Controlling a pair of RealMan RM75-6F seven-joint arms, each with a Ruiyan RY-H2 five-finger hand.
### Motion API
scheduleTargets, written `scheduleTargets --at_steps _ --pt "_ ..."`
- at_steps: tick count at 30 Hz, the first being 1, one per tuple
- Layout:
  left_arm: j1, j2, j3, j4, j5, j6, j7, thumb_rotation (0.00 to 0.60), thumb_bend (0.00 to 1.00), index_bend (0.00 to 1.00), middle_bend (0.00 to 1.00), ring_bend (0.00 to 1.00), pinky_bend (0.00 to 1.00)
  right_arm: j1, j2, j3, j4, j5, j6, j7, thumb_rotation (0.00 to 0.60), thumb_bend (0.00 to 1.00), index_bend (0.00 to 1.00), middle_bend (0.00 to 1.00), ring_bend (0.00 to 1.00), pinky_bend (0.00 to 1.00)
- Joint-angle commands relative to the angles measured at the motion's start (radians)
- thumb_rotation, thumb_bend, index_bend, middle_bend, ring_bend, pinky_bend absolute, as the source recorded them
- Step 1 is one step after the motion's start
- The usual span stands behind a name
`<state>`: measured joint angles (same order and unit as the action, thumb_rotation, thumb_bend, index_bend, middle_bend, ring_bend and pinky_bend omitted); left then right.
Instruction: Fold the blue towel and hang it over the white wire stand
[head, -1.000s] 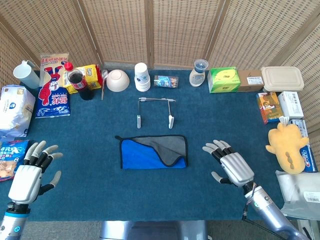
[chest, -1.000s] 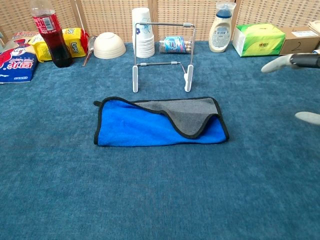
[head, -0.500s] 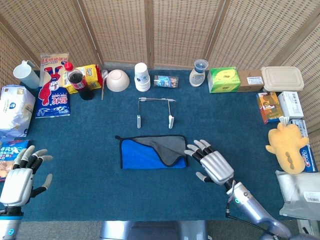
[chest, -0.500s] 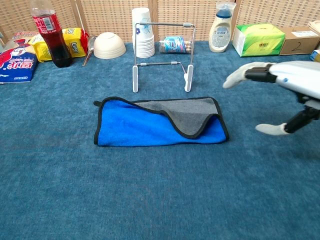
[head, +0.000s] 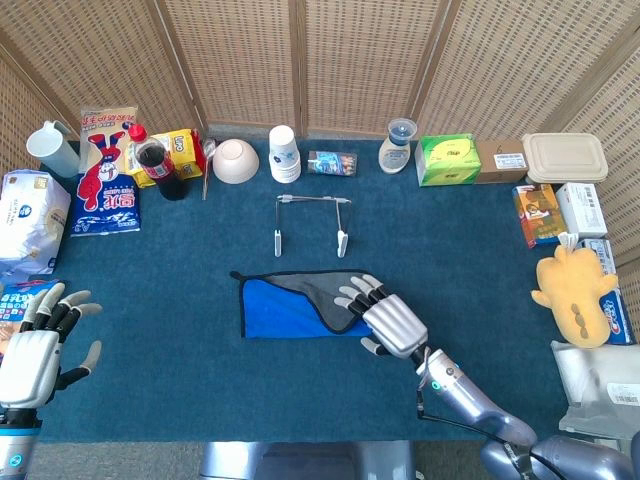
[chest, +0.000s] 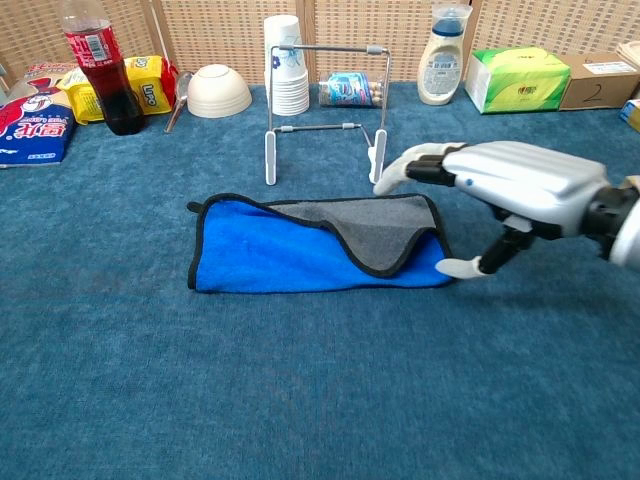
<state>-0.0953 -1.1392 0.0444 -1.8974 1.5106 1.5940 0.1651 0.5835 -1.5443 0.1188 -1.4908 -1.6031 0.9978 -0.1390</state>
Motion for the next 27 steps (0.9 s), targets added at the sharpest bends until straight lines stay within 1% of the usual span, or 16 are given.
scheduleTargets --at_steps 1,6,12,19,27 --pt "0.002 -0.001 -0.003 -0.001 -0.003 -0.006 -0.004 0.600 0.31 0.29 0.22 0.03 0.00 0.020 -0.020 0.006 0.023 0.007 -0.010 -0.002 0.600 0.27 0.17 0.13 0.01 0.00" --pt "0.004 -0.004 -0.009 0.002 -0.003 -0.019 -0.011 0.600 0.31 0.29 0.22 0.03 0.00 0.049 -0.045 0.015 0.059 0.022 -0.025 -0.006 0.600 0.27 0.17 0.13 0.00 0.00" --pt "0.010 0.002 -0.015 -0.001 0.002 -0.021 -0.016 0.600 0.31 0.29 0.22 0.02 0.00 0.068 -0.061 0.008 0.098 0.020 -0.028 -0.010 0.600 0.27 0.17 0.13 0.00 0.00" --pt "0.018 0.004 -0.018 -0.002 0.009 -0.023 -0.023 0.600 0.31 0.29 0.22 0.02 0.00 0.084 -0.079 -0.018 0.163 0.001 -0.023 -0.014 0.600 0.27 0.17 0.13 0.00 0.00" --pt "0.022 0.004 -0.024 -0.001 0.014 -0.030 -0.028 0.600 0.31 0.28 0.21 0.02 0.00 0.092 -0.090 -0.042 0.206 -0.009 -0.015 0.002 0.600 0.27 0.17 0.13 0.00 0.00"
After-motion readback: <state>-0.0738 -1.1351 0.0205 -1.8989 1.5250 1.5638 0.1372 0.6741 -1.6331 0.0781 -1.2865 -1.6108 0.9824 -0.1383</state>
